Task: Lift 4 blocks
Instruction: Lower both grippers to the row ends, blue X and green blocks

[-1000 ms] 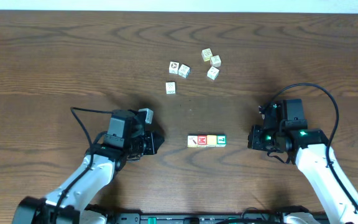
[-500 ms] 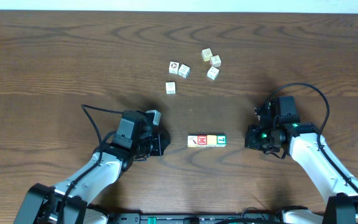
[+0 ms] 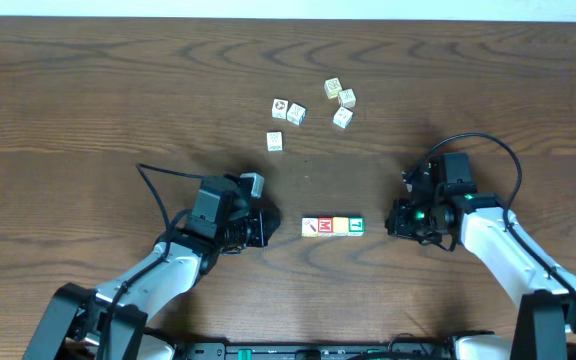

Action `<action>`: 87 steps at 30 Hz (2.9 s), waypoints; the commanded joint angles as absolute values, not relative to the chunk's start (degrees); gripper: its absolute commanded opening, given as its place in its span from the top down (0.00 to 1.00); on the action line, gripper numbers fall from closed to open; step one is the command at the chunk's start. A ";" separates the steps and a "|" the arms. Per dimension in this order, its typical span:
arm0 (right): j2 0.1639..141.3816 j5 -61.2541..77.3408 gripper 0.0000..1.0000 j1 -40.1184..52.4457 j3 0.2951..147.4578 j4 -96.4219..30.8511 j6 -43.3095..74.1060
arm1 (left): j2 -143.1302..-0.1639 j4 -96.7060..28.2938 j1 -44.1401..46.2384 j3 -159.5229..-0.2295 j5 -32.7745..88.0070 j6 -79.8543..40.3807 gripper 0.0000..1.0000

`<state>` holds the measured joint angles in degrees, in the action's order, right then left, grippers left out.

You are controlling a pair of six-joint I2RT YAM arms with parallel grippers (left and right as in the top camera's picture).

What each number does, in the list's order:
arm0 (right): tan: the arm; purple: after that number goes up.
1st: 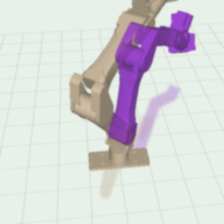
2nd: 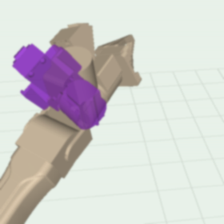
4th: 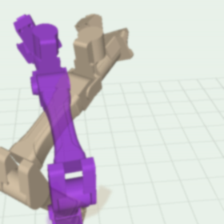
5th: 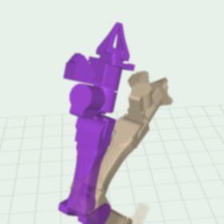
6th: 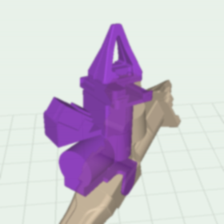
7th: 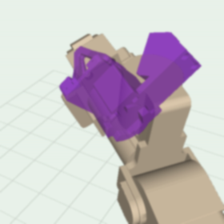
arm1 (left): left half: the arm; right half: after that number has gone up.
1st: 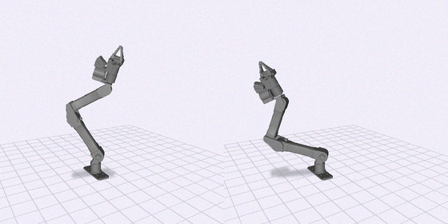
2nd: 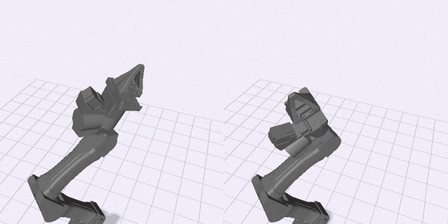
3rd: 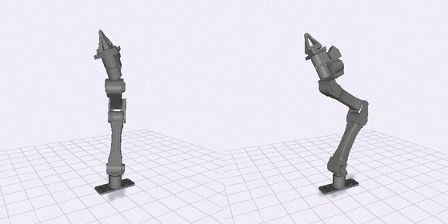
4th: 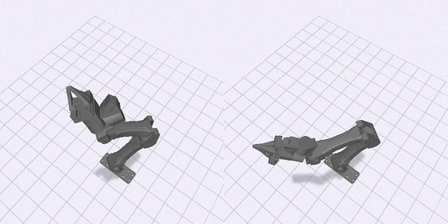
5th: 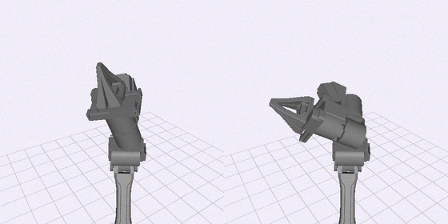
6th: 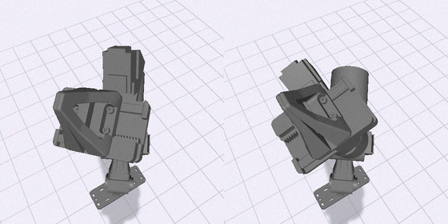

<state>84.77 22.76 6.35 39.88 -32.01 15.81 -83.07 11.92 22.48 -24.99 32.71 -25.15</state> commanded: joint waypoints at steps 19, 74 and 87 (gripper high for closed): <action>88.31 24.29 0.99 12.10 39.53 -28.56 14.09 | -87.24 15.79 25.10 -25.15 33.82 -25.21 0.93; 88.51 22.79 0.99 16.62 39.53 -26.50 15.81 | -87.26 15.57 25.10 -25.19 33.45 -26.94 0.93; 88.51 23.05 0.99 16.64 39.53 -25.43 18.39 | -89.89 17.08 25.10 -25.32 33.52 -27.77 0.93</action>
